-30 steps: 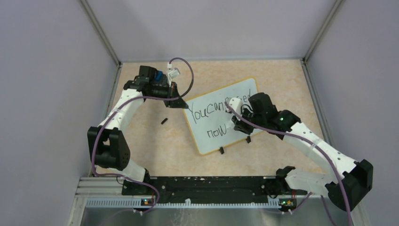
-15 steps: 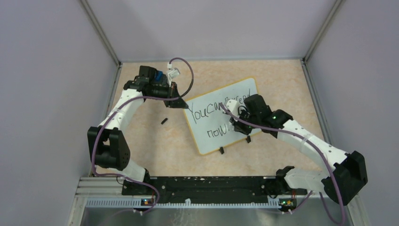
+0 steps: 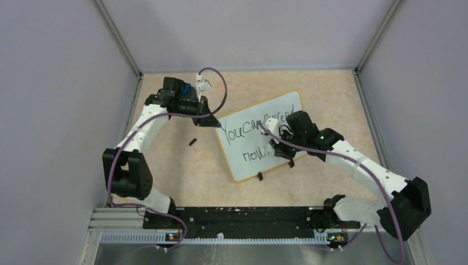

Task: Write a sentence on the whiteboard
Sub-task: Write a sentence on the whiteboard, then pick up the pen cap from the center of the board.

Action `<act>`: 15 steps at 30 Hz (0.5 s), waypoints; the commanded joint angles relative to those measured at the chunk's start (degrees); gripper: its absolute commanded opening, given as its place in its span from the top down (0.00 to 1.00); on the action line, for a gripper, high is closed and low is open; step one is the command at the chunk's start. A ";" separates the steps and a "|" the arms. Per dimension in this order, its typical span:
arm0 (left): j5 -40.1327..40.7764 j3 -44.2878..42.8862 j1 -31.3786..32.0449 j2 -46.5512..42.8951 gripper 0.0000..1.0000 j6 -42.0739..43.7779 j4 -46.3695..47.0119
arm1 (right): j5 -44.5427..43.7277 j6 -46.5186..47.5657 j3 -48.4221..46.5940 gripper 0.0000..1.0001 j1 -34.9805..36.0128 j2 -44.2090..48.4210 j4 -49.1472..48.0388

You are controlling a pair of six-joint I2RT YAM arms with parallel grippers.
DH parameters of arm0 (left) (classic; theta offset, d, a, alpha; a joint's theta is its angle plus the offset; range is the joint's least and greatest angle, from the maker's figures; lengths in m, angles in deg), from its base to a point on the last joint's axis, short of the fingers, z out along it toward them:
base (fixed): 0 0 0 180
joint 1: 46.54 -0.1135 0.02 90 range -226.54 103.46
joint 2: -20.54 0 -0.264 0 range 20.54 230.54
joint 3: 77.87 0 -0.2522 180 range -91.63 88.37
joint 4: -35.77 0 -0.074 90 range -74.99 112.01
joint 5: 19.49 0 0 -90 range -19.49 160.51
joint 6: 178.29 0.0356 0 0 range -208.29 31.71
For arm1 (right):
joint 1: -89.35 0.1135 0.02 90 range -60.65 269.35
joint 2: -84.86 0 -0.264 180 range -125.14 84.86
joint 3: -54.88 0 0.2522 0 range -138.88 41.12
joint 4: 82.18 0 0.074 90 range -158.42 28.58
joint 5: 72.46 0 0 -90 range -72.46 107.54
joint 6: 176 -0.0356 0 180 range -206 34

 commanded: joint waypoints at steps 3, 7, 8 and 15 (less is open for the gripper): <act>2.85 1.62 1.29 -0.43 0.83 3.56 -0.98 | 9.12 1.56 -5.69 1.00 -0.36 3.31 3.55; 2.84 0.46 1.29 -0.55 0.70 3.39 -1.37 | 11.53 0.34 -8.11 1.00 -0.36 3.39 4.24; 3.08 -0.08 1.29 -0.61 0.65 3.34 -1.65 | 12.06 -0.14 -8.81 1.00 -0.36 3.34 4.30; 3.38 -5.36 0.49 -1.69 0.42 2.70 -3.51 | 16.23 -4.11 -13.23 1.00 -0.45 2.51 4.61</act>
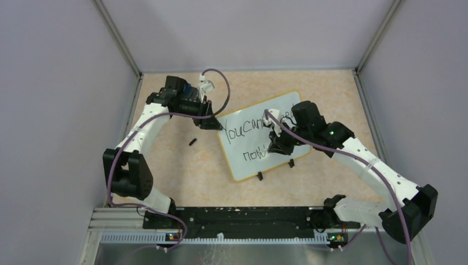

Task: Write a sentence on the whiteboard
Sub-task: Pick up the pen cap from the center of the board.

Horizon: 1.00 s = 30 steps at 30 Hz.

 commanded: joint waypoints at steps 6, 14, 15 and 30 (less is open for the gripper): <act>-1.67 -8.84 -4.75 -4.86 0.30 -1.48 -0.27 | 6.48 -8.45 -7.38 1.00 -3.17 0.17 -3.50; 3.40 -5.72 -19.45 -11.31 0.24 0.32 2.19 | 11.91 -16.65 -9.14 1.00 -9.44 -0.73 -8.80; 4.01 -4.55 -21.05 -11.23 0.24 2.33 1.50 | 12.76 -17.62 -9.28 1.00 -10.17 -0.81 -9.42; 21.44 5.11 -21.53 -1.61 0.42 20.19 -5.03 | 17.51 -19.78 -9.17 1.00 -14.59 -0.14 -10.06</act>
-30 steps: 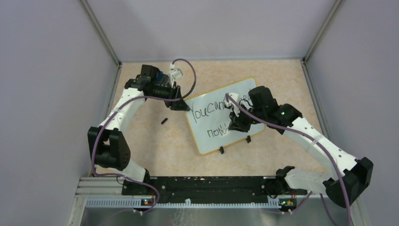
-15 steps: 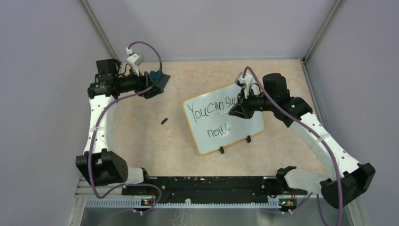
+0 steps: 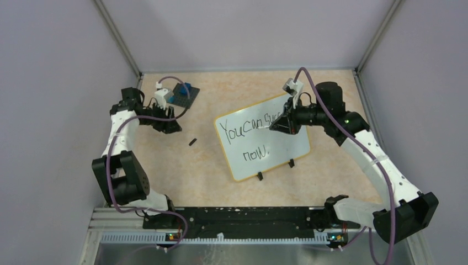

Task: Write a sentence on the whiteboard
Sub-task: Pick up the pen cap from the center of the board.

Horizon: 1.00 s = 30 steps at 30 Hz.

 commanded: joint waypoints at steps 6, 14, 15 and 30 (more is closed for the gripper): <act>27.37 -3.63 15.33 9.18 0.42 0.90 -3.90 | 1.89 0.33 -2.76 1.00 -1.01 1.33 -0.52; 37.44 -13.09 21.98 22.65 0.49 -3.68 -10.64 | 1.63 0.58 -1.99 1.00 -1.29 1.96 -0.31; 37.90 -13.79 22.53 23.43 0.49 -3.99 -10.65 | 1.64 0.66 -1.89 1.00 -1.30 1.95 -0.33; 43.14 -19.93 28.34 34.02 0.53 -8.48 -11.32 | 0.92 1.21 -1.38 1.00 -1.50 2.33 -0.11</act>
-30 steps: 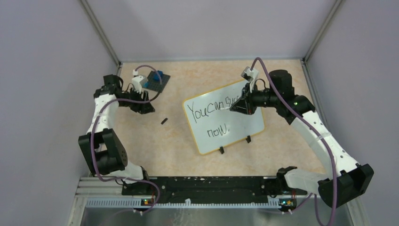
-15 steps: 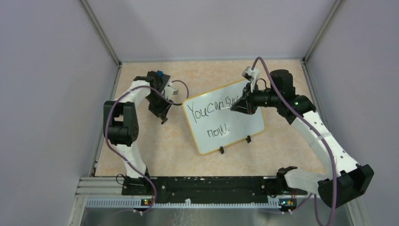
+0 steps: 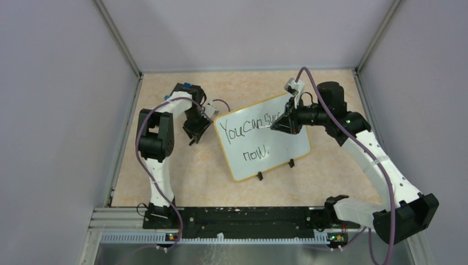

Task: Write a sentence on the whiteboard
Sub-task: Pick up the pen cap from the center of the board, then insert the whiteboard marker without the cap into the pen cap.

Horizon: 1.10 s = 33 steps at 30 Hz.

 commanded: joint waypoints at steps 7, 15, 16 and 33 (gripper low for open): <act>5.47 2.23 2.53 2.66 0.60 -4.61 2.94 | -0.29 1.21 -1.20 1.00 -0.77 2.15 -0.15; 7.48 3.58 2.11 3.34 0.78 -5.61 4.89 | -0.86 1.41 -1.73 1.00 -0.77 1.45 0.15; 6.34 2.95 1.68 2.93 0.84 -5.96 4.77 | -0.75 1.35 -2.06 1.00 -0.76 1.17 0.35; -32.53 -9.35 -15.76 -15.71 1.00 -19.05 6.91 | 0.39 -7.22 -10.99 1.00 -0.77 -4.40 -2.73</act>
